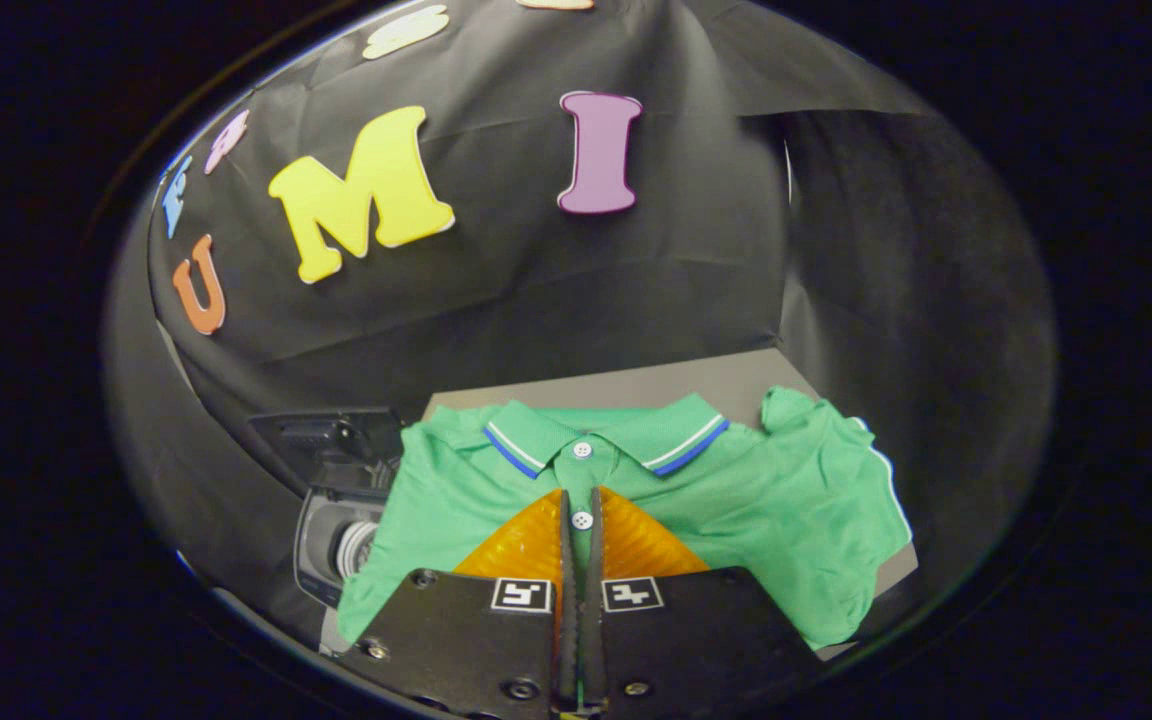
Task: Put the clothes into the washing machine and then close the washing machine lid.
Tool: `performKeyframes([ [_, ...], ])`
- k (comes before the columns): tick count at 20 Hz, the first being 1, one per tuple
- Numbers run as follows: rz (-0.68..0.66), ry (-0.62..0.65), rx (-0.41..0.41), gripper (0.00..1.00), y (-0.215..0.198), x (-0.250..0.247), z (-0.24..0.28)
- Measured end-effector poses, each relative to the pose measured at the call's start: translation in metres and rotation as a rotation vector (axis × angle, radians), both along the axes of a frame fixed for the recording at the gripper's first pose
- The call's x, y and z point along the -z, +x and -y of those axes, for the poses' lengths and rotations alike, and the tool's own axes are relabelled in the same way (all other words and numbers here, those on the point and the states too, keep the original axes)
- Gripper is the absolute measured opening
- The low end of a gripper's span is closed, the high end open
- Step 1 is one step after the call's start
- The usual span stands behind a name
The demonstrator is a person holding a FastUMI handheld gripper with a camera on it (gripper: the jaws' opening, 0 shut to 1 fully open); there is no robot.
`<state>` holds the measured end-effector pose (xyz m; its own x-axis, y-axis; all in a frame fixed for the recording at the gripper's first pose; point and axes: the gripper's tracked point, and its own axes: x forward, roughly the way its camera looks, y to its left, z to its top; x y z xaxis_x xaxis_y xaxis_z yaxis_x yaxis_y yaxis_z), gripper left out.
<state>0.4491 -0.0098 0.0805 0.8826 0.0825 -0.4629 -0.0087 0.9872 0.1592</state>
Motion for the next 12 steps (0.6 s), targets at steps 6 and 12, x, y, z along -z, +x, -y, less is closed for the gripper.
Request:
performKeyframes([
  [6,0.133,0.028,-0.034,0.05,-0.021,-0.057,-0.033],
  [12,0.253,0.051,-0.081,0.05,-0.042,-0.11,-0.072],
])
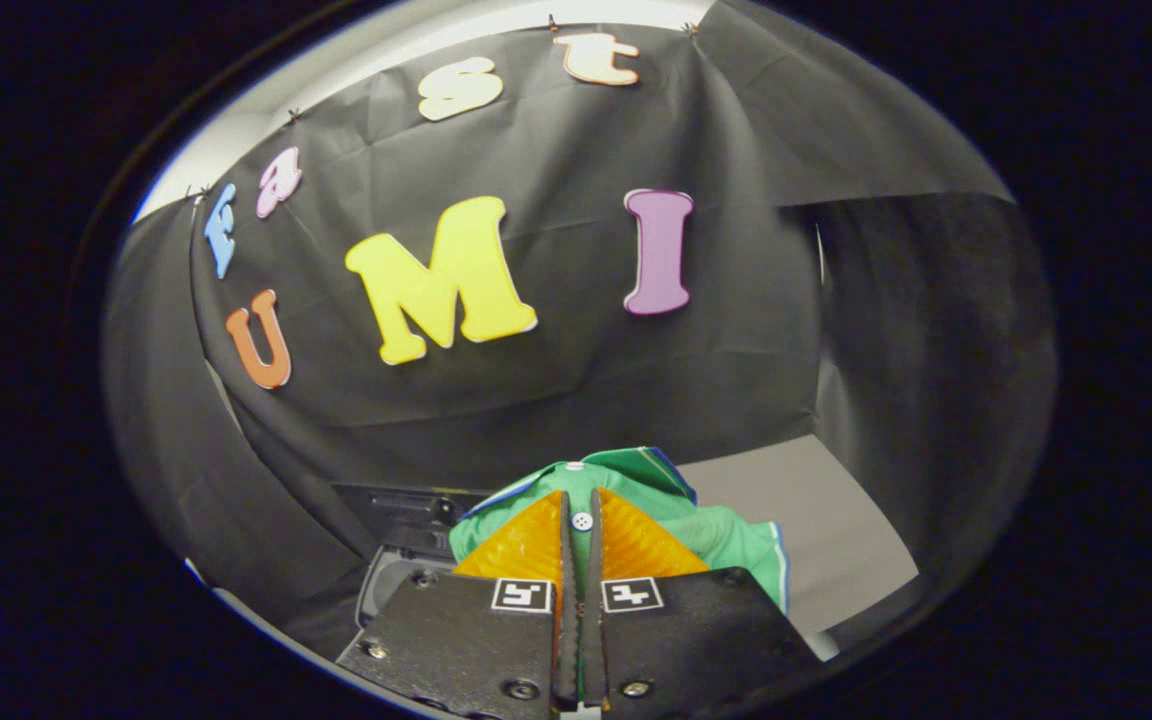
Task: Put the clothes into the washing machine and then close the washing machine lid.
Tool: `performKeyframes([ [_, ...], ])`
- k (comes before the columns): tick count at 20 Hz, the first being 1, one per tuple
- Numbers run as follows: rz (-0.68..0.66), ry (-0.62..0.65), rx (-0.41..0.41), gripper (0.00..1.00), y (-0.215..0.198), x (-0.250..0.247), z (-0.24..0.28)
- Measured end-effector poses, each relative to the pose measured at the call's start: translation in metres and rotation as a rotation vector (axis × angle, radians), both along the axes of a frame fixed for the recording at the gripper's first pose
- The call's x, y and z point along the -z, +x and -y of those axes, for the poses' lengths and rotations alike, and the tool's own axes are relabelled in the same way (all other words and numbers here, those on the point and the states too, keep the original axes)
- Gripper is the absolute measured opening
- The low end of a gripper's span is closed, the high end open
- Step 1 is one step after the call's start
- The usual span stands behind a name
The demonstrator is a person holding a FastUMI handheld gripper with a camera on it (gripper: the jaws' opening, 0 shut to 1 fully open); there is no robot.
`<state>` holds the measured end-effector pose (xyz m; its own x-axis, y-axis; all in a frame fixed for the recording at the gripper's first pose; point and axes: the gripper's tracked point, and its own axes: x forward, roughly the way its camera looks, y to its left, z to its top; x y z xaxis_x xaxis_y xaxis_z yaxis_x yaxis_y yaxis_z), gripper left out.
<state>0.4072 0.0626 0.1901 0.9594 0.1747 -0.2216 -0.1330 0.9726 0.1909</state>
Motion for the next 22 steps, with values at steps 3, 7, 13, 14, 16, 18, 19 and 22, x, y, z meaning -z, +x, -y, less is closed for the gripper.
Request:
performKeyframes([
  [3,0.062,0.007,-0.029,0.05,-0.009,-0.024,-0.024],
  [7,0.119,0.009,-0.074,0.05,-0.019,-0.052,-0.061],
  [13,0.167,0.026,-0.153,0.05,-0.03,-0.083,-0.117],
  [14,0.171,0.028,-0.167,0.05,-0.03,-0.085,-0.129],
  [16,0.173,0.028,-0.198,0.05,-0.03,-0.087,-0.153],
  [18,0.17,0.032,-0.23,0.05,-0.032,-0.087,-0.178],
  [19,0.167,0.03,-0.247,0.05,-0.032,-0.086,-0.191],
  [22,0.158,0.024,-0.296,0.05,-0.033,-0.079,-0.229],
])
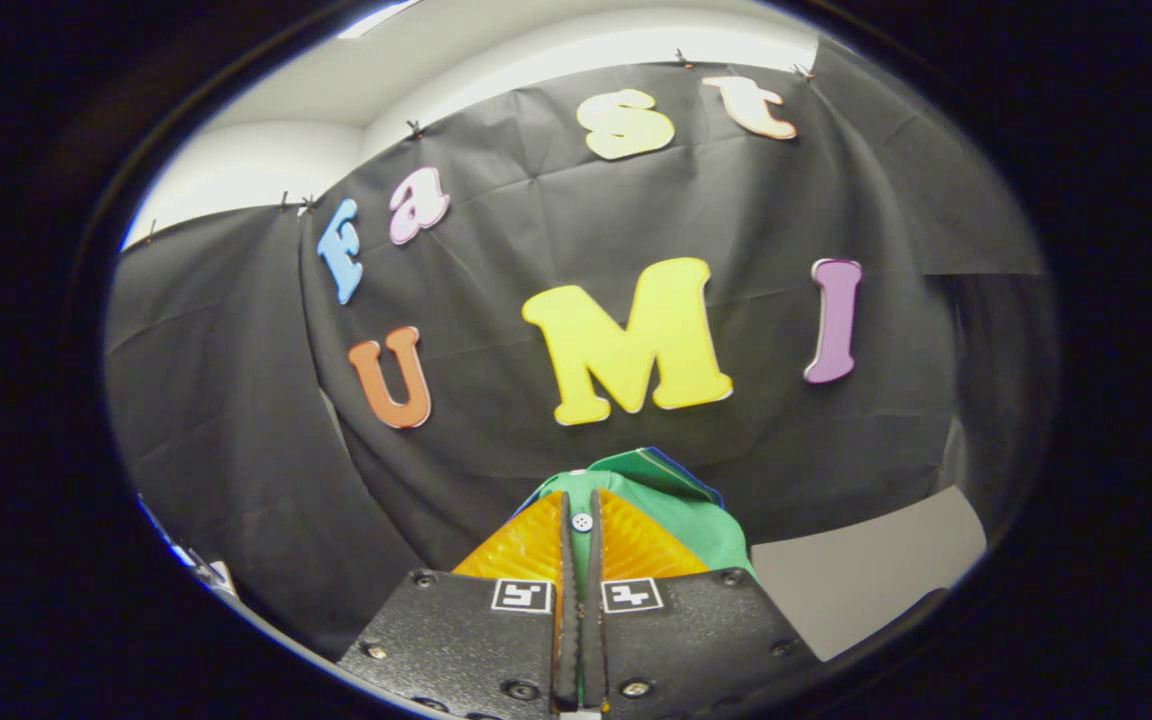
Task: Put the clothes into the washing machine and then close the washing machine lid.
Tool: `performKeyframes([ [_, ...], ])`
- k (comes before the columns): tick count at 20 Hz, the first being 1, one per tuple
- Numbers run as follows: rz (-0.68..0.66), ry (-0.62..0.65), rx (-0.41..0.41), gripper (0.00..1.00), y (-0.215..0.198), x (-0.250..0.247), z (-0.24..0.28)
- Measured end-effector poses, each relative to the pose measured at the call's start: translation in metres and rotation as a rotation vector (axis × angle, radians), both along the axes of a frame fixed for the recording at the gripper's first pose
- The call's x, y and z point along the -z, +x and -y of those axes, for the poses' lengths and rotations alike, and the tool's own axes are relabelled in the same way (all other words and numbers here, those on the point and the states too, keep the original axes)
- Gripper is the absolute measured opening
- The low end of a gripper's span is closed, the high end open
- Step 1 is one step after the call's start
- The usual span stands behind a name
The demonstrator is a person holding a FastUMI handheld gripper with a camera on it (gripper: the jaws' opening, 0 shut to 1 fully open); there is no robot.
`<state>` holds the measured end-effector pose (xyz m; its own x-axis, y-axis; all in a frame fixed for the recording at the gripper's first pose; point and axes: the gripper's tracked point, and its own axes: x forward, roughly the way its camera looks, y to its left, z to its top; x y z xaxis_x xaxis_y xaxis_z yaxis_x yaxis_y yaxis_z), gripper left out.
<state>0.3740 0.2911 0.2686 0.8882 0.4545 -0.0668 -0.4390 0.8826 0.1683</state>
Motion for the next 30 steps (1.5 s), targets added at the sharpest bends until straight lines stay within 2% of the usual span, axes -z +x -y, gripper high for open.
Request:
performKeyframes([
  [5,-0.047,-0.024,-0.065,0.05,0.001,0.031,-0.055],
  [13,-0.18,-0.075,-0.099,0.05,0.025,0.113,-0.105],
  [22,-0.388,-0.112,-0.063,0.05,0.069,0.223,-0.119],
  [30,-0.568,-0.152,0.01,0.05,0.099,0.308,-0.114],
])
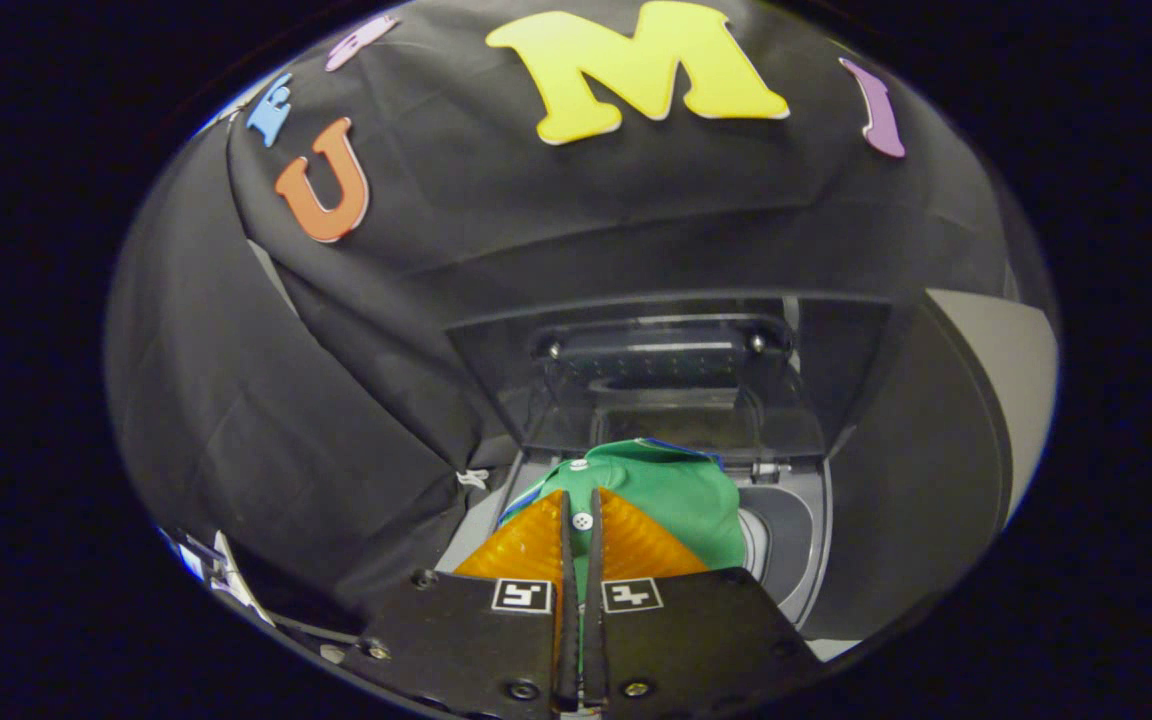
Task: Put the clothes into the washing machine and then close the washing machine lid.
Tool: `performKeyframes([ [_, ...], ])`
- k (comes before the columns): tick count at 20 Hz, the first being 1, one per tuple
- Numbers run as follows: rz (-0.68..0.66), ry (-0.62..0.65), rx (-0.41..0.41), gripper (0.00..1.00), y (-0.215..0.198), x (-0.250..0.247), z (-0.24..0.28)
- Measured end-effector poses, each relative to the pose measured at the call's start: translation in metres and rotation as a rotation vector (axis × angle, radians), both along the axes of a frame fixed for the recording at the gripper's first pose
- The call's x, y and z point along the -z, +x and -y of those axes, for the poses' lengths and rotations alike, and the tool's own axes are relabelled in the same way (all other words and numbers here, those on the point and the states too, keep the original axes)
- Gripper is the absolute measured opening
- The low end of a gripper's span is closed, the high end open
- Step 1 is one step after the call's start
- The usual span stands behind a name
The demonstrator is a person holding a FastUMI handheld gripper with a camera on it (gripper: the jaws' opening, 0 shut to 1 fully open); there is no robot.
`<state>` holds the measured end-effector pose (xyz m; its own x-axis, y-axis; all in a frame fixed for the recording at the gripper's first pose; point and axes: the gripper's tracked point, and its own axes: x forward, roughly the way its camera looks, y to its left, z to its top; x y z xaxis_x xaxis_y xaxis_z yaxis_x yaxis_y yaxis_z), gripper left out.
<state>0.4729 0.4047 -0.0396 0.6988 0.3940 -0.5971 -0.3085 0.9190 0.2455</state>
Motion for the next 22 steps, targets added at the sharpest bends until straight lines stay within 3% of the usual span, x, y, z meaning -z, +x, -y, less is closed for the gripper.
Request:
performKeyframes([
  [8,-0.175,-0.04,0.07,0.05,0.007,0.071,0.02],
  [18,-0.213,-0.083,0.109,0.06,0.01,0.083,0.028],
  [20,-0.206,-0.074,0.105,0.12,0.01,0.081,0.026],
  [22,-0.174,-0.097,0.11,0.36,0.012,0.076,0.031],
])
